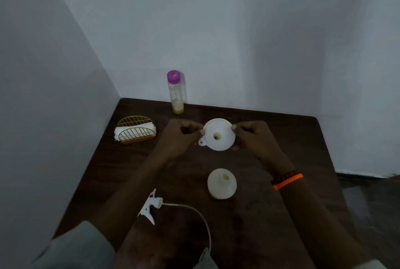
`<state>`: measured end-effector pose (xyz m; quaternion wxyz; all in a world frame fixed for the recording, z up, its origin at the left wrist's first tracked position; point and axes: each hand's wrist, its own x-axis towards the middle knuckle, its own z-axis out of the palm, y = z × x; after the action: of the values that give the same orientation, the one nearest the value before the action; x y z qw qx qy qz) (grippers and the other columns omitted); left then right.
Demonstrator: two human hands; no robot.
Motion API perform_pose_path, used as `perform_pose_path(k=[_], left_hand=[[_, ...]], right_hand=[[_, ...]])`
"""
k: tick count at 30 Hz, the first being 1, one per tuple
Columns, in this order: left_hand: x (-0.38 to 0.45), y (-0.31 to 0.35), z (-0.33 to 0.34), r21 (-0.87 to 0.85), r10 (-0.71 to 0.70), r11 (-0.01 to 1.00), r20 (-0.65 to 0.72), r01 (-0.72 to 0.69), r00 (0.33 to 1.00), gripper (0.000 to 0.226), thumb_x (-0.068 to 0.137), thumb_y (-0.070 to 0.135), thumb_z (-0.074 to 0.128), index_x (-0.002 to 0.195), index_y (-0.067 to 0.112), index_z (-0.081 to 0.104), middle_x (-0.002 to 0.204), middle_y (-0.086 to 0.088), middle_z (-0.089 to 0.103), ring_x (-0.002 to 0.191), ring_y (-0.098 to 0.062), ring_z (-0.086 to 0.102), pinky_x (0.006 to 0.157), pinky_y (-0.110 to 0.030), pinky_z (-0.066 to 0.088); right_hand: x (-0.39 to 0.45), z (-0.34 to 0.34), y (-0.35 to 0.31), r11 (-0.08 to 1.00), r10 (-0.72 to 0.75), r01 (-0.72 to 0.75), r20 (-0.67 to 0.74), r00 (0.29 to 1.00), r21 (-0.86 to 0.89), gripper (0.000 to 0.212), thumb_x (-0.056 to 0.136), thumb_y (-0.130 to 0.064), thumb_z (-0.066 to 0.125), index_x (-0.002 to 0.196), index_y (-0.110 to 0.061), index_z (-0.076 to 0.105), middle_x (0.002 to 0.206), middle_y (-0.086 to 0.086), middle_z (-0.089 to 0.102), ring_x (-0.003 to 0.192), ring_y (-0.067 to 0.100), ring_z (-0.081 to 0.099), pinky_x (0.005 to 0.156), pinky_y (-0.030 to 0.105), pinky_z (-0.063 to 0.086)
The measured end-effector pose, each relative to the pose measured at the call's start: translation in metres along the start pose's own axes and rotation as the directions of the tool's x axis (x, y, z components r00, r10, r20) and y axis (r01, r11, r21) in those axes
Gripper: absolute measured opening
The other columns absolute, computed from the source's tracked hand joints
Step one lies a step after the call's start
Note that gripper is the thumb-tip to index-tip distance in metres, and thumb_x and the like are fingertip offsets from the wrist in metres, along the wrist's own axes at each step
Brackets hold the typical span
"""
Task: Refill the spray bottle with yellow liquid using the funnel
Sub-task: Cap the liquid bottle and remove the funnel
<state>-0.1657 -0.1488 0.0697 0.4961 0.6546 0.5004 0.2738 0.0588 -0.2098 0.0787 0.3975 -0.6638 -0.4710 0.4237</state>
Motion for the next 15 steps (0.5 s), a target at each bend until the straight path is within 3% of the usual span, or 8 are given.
perform_pose_path(k=[4,9,15], left_hand=[[0.039,-0.025,-0.010,0.161,0.016,0.987,-0.065,-0.006,0.998,0.021,0.088,0.016,0.073,0.109,0.019,0.075,0.103,0.004,0.076,0.092,-0.003,0.069,0.078,-0.019,0.055],[0.086,-0.060,-0.014,0.285,0.031,0.959,-0.156,0.015,0.987,0.023,0.086,0.012,0.074,0.109,0.014,0.076,0.110,-0.002,0.075,0.102,-0.007,0.067,0.089,-0.022,0.052],[0.135,-0.101,-0.007,0.285,-0.061,0.950,-0.233,0.128,0.970,0.022,0.084,0.021,0.076,0.106,0.017,0.077,0.108,-0.003,0.073,0.102,-0.010,0.067,0.091,-0.031,0.058]], right_hand=[[0.043,0.022,0.008,0.996,-0.003,0.006,0.034,0.999,-0.085,0.023,0.097,-0.019,0.061,0.111,-0.007,0.074,0.108,0.005,0.073,0.088,0.019,0.074,0.071,0.038,0.064],[0.101,0.050,0.027,0.989,0.014,-0.011,0.022,1.000,-0.147,0.022,0.094,-0.016,0.065,0.111,-0.007,0.075,0.100,0.011,0.075,0.082,0.026,0.074,0.074,0.047,0.062],[0.159,0.069,0.050,0.983,0.086,-0.084,0.005,0.996,-0.163,0.022,0.090,-0.019,0.069,0.108,-0.010,0.077,0.105,0.011,0.076,0.094,0.024,0.072,0.084,0.046,0.060]])
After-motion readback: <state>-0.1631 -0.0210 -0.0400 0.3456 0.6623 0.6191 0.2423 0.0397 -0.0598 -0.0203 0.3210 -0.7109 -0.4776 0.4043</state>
